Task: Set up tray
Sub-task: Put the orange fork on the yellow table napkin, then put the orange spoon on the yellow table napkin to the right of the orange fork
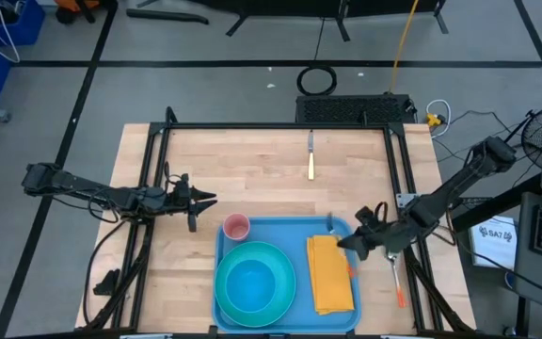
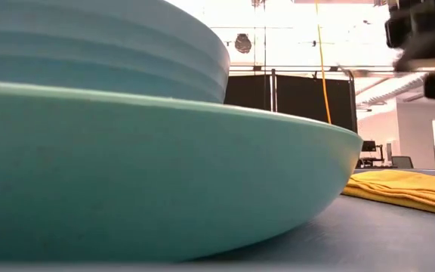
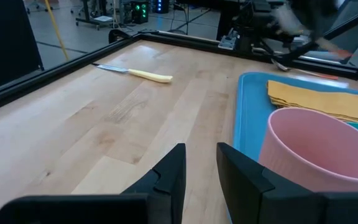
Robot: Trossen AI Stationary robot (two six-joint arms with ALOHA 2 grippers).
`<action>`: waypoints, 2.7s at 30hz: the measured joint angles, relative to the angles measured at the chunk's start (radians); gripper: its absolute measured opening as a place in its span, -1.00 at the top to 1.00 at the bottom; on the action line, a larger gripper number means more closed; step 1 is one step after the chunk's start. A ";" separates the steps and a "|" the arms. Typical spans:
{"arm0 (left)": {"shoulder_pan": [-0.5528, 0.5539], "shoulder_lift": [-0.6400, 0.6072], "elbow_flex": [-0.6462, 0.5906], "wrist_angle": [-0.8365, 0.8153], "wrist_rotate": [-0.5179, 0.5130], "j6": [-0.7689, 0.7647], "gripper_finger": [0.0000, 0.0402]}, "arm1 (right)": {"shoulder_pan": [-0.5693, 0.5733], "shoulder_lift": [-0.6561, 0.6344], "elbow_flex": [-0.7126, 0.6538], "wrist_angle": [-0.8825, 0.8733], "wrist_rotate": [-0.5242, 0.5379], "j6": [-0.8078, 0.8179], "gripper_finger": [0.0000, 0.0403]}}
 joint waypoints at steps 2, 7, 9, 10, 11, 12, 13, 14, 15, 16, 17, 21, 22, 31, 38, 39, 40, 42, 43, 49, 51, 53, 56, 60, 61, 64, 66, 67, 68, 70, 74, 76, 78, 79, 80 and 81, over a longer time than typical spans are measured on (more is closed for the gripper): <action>0.000 0.000 0.000 0.000 0.000 0.000 0.54 | 0.017 0.042 0.000 0.119 0.010 0.003 1.00; 0.000 0.000 0.000 0.001 0.000 -0.006 0.54 | 0.075 0.257 0.020 0.327 0.106 0.106 1.00; 0.000 0.000 0.000 0.001 0.000 -0.015 0.54 | 0.101 0.358 0.066 0.322 0.165 0.168 1.00; 0.000 0.000 0.000 0.001 0.000 -0.025 0.54 | 0.111 0.402 0.099 0.305 0.196 0.195 1.00; 0.000 0.000 0.000 0.001 0.000 -0.029 0.54 | 0.119 0.440 0.138 0.275 0.226 0.221 1.00; 0.000 0.000 0.000 0.001 0.000 -0.031 0.54 | 0.124 0.475 0.180 0.229 0.252 0.245 1.00; 0.000 0.000 0.000 0.001 0.000 -0.034 0.54 | 0.127 0.511 0.226 0.163 0.271 0.268 1.00; 0.000 0.000 0.000 0.001 0.000 -0.040 0.54 | 0.129 0.543 0.273 0.080 0.278 0.288 1.00; 0.000 0.000 0.000 0.000 0.000 -0.044 0.54 | 0.129 0.578 0.325 -0.008 0.276 0.310 1.00; 0.000 0.000 0.000 0.001 0.000 -0.047 0.54 | 0.129 0.614 0.377 -0.087 0.272 0.332 1.00; 0.000 0.000 0.000 0.001 0.000 -0.048 0.54 | 0.129 0.651 0.430 -0.166 0.273 0.362 1.00; 0.000 0.000 0.000 0.001 0.000 -0.049 0.54 | 0.129 0.787 0.587 -0.403 0.220 0.477 1.00; 0.000 0.000 0.000 0.001 0.000 -0.049 0.54 | 0.124 0.810 0.610 -0.432 0.184 0.493 1.00; 0.000 0.000 0.000 0.001 0.000 -0.047 0.54 | 0.113 0.863 0.637 -0.450 0.116 0.562 1.00; 0.000 0.000 0.000 0.000 0.000 -0.044 0.54 | 0.095 0.863 0.629 -0.495 0.117 0.560 0.98; 0.000 0.000 0.000 0.000 0.000 -0.044 0.54 | 0.093 0.863 0.622 -0.486 0.116 0.559 0.95; 0.000 0.000 0.000 0.000 0.000 -0.044 0.54 | 0.093 0.863 0.613 -0.473 0.116 0.559 0.92; 0.000 0.000 0.000 0.000 0.000 -0.048 0.54 | 0.093 0.863 0.596 -0.445 0.115 0.558 0.83; 0.000 0.000 0.000 -0.001 0.000 -0.048 0.54 | 0.093 0.863 0.588 -0.427 0.115 0.557 0.78; 0.000 0.000 0.000 -0.001 0.000 -0.048 0.54 | 0.093 0.863 0.528 -0.307 0.115 0.535 0.61; 0.000 0.000 0.000 -0.001 0.001 -0.048 0.54 | 0.093 0.861 0.520 -0.281 0.116 0.492 0.58; 0.000 0.000 0.000 -0.002 0.001 -0.048 0.54 | 0.093 0.838 0.519 -0.311 0.114 0.447 0.56; 0.000 0.000 0.000 -0.008 0.001 -0.050 0.54 | 0.094 0.761 0.519 -0.404 0.127 0.423 0.56; 0.000 0.000 0.000 -0.025 0.001 -0.062 0.54 | 0.114 0.625 0.520 -0.565 0.124 0.417 0.60; 0.000 0.000 0.000 -0.030 0.002 -0.068 0.54 | 0.122 0.597 0.520 -0.611 0.101 0.439 0.62; 0.000 0.000 0.000 -0.035 0.002 -0.076 0.54 | 0.148 0.546 0.520 -0.757 -0.044 0.527 0.69; 0.000 0.000 0.000 -0.039 0.002 -0.077 0.54 | 0.165 0.533 0.520 -0.838 -0.180 0.587 0.73; 0.000 0.000 0.000 -0.039 0.001 -0.077 0.54 | 0.175 0.533 0.520 -0.864 -0.243 0.614 0.75; 0.000 0.000 0.000 -0.039 0.001 -0.077 0.54 | 0.186 0.535 0.519 -0.882 -0.289 0.635 0.77; 0.000 0.000 0.000 -0.038 0.001 -0.077 0.54 | 0.207 0.537 0.507 -0.882 -0.346 0.675 0.80; 0.000 0.000 0.000 -0.038 0.001 -0.077 0.54 | 0.256 0.537 0.455 -0.840 -0.385 0.753 0.85; 0.000 0.000 0.000 -0.037 0.001 -0.077 0.54 | 0.282 0.538 0.417 -0.810 -0.456 0.789 0.90; 0.000 0.000 0.000 -0.038 0.001 -0.077 0.54 | 0.316 0.538 0.381 -0.790 -0.514 0.841 0.95; 0.000 0.000 0.000 -0.037 0.001 -0.077 0.54 | 0.331 0.538 0.366 -0.787 -0.520 0.867 0.98; 0.000 0.000 0.000 -0.037 0.001 -0.077 0.54 | 0.344 0.538 0.354 -0.785 -0.519 0.877 0.99; 0.000 0.000 0.000 -0.037 0.001 -0.077 0.54 | 0.352 0.537 0.344 -0.782 -0.520 0.879 0.99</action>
